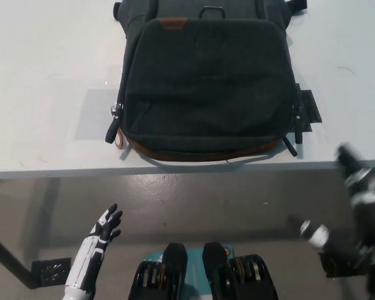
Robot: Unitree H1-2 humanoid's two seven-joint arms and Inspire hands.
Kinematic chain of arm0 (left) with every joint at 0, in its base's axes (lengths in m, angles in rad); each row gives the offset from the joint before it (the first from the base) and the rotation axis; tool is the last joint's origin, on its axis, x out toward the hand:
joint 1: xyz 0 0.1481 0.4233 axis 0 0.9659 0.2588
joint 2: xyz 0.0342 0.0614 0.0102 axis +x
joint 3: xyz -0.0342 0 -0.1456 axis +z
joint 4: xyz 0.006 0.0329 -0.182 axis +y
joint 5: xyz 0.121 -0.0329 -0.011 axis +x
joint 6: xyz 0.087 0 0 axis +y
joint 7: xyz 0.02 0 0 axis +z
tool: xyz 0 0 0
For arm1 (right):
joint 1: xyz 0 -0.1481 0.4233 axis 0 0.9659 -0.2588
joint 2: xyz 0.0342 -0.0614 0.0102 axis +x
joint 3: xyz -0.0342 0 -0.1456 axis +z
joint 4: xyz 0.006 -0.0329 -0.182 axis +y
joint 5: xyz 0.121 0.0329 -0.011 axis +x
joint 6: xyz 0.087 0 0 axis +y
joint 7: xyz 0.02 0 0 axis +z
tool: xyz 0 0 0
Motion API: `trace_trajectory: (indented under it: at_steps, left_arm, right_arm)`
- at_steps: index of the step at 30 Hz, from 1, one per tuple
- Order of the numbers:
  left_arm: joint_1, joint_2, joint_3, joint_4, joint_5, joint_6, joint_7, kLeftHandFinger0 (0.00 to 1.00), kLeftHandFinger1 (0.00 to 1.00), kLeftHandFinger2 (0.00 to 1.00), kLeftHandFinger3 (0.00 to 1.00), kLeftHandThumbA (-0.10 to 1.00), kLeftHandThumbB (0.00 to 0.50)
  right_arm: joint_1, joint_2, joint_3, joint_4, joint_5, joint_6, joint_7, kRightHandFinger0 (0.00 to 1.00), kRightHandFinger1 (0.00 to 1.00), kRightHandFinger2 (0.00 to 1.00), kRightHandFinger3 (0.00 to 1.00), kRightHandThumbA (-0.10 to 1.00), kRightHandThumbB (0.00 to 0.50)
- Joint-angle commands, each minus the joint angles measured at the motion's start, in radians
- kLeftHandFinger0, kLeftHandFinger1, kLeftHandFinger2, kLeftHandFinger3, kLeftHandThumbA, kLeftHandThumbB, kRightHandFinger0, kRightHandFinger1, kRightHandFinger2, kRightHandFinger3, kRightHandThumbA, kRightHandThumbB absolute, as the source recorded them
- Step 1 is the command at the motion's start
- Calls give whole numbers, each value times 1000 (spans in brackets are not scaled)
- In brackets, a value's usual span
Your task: A bag is kept in the middle of the table with its flap loosely closed and the robot uses its right hand to adjust it and opens it
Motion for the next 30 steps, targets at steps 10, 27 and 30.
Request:
trace_trajectory:
  at_steps: [10, 27, 30]
  left_arm:
    - [45, -2, -10, -32, 6, -55, -4, 1000, 1000, 1000, 1000, 1000, 26]
    - [38, 4, -6, -23, 6, -56, -6, 1000, 1000, 1000, 1000, 1000, 31]
    - [37, 5, -7, -20, 12, -57, -4, 1000, 1000, 1000, 1000, 1000, 37]
  right_arm:
    - [-431, -97, -102, 113, 268, 325, 45, 1000, 1000, 1000, 1000, 1000, 289]
    - [-870, -79, -120, 761, 449, 388, 301, 1000, 1000, 1000, 1000, 1000, 414]
    - [-892, -63, -106, 782, 452, 401, 322, 1000, 1000, 1000, 1000, 1000, 423]
